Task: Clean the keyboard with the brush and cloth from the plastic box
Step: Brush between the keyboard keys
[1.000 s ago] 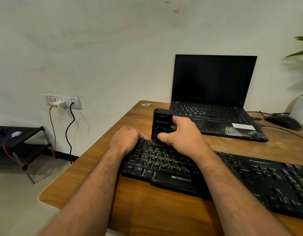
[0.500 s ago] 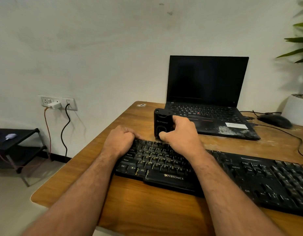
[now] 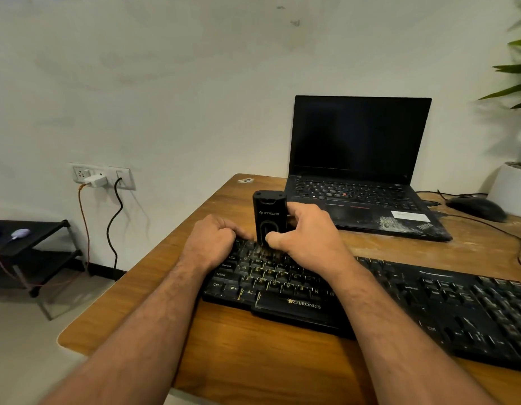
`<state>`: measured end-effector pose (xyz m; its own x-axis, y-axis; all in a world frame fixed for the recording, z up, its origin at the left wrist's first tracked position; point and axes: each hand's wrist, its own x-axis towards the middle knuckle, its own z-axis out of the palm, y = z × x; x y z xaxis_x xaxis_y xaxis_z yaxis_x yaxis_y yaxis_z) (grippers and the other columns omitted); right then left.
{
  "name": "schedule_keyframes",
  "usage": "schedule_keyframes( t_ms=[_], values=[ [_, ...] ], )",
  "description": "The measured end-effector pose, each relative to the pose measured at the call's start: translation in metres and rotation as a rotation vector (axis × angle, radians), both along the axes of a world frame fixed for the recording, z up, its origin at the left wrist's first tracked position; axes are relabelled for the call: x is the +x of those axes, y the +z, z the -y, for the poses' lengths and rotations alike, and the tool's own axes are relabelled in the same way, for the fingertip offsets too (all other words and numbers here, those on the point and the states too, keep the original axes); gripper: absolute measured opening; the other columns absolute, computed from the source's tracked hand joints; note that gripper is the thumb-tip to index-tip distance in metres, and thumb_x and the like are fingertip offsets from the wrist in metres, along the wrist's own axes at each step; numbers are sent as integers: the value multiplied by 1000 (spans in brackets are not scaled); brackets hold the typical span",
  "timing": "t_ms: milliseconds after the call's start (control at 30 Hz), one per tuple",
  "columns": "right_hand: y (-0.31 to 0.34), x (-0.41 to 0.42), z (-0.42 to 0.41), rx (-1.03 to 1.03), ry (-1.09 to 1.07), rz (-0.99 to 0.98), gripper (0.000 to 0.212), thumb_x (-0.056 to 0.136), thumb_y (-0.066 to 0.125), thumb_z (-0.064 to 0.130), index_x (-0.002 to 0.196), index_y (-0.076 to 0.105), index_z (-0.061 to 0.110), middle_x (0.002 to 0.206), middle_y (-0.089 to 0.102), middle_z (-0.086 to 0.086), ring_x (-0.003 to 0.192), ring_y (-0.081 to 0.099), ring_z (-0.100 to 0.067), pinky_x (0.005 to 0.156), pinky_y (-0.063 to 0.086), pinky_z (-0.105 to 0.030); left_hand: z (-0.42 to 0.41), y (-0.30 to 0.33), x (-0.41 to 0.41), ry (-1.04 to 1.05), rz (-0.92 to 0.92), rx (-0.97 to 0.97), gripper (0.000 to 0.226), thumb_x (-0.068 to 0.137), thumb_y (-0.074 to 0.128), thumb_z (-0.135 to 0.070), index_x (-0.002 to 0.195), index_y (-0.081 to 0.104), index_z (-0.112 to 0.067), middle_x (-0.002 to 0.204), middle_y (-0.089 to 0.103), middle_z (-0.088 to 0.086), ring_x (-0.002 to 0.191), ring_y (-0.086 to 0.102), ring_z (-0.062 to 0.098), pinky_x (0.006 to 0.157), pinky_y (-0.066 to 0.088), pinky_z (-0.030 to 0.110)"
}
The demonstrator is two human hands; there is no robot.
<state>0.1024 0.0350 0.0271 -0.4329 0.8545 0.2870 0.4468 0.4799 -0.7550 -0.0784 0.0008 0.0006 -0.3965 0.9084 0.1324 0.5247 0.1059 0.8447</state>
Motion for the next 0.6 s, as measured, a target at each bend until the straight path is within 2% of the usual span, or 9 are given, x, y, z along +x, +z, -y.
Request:
schedule_keyframes(
  t_ms=[133,233,300,433,500,567,600],
  values=[
    [-2,-4,4,-26,57,-26,36,77,77,20,111,69,30,92,74,11,74,67,0,65,55,-21,1,0,-1,-7,-25,-9,39,84,47,-2,72,78,-22,76,74,-11,80,66,8,96,53,40],
    [-6,-11,5,2,45,-18,31,78,76,19,107,69,28,85,72,11,60,60,5,51,42,-8,-1,0,-1,-8,-37,-13,38,82,46,-3,75,79,-21,80,75,-8,82,67,11,95,53,40],
    [-4,-12,2,23,-2,-12,30,79,75,22,108,68,27,86,71,12,66,62,2,49,42,-8,0,1,-1,2,-25,-10,38,82,47,-3,69,77,-21,74,73,-11,81,66,10,94,53,38],
    [-4,-14,7,-22,113,-15,36,77,78,20,111,70,30,91,73,15,79,66,4,59,46,-7,3,2,0,-20,-84,-4,51,86,48,-4,51,71,-33,55,66,-17,58,60,-3,70,48,25],
    [-3,-12,7,-11,69,-19,37,77,78,20,111,69,32,90,72,16,80,66,4,56,43,-6,2,1,-2,-19,-77,-4,45,84,47,-2,57,73,-28,63,69,-15,68,63,0,80,54,31],
    [-1,-10,4,-8,3,-23,38,79,77,21,113,67,32,92,71,16,80,65,1,54,44,-7,3,2,-3,-9,-48,-7,40,82,46,-2,65,75,-23,73,71,-12,81,65,9,95,52,41],
    [-1,-9,4,-23,9,-39,38,79,77,20,113,66,32,93,71,15,81,66,1,55,45,-6,4,3,-3,-7,-50,-10,39,82,46,-3,65,75,-22,73,71,-11,82,65,10,97,51,43]
  ],
)
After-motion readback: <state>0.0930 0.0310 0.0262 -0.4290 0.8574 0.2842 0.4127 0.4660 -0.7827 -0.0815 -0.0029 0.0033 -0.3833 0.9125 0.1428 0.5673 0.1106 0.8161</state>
